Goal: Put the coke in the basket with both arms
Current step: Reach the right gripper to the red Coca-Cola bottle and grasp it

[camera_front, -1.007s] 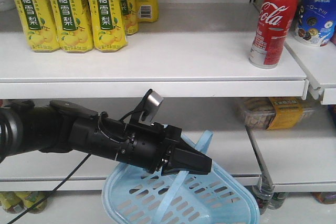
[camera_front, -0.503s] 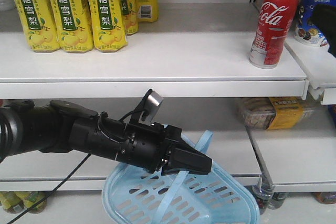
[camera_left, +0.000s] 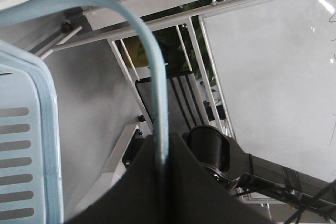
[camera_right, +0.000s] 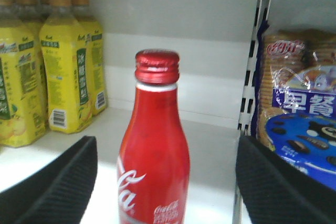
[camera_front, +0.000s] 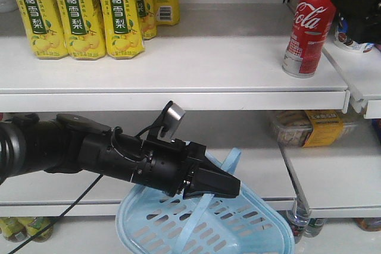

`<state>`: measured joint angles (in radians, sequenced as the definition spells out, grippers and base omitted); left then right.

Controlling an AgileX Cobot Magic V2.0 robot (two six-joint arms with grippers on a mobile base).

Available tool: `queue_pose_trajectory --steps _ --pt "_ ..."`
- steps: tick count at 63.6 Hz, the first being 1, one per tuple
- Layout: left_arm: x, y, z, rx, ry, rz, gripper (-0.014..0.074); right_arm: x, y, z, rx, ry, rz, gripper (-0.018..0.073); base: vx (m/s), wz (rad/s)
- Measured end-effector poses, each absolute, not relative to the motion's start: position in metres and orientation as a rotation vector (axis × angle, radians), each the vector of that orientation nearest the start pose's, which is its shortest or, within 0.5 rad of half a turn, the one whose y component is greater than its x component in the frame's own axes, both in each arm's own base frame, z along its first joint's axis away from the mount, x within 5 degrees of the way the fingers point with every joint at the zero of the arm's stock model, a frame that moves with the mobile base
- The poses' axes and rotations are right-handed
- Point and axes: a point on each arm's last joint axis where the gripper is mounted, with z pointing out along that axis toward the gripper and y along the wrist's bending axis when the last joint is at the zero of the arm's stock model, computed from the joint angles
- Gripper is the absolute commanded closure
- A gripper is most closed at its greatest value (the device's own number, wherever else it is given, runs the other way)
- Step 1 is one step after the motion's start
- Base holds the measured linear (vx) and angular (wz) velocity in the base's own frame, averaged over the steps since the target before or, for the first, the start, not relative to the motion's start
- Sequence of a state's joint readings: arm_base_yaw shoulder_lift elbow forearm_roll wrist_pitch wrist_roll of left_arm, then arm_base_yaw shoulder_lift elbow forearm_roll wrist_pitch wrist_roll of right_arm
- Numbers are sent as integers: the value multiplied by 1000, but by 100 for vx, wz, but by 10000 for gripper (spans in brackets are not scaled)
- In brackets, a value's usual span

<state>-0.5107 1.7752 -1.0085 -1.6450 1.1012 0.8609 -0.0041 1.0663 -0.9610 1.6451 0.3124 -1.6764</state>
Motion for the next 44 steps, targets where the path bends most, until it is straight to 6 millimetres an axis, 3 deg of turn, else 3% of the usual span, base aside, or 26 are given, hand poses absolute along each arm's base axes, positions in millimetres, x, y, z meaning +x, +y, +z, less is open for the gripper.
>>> queue_pose_trajectory --steps 44 --pt "257 -237 230 369 2382 -1898 602 294 34 418 -348 1520 260 20 0 0"
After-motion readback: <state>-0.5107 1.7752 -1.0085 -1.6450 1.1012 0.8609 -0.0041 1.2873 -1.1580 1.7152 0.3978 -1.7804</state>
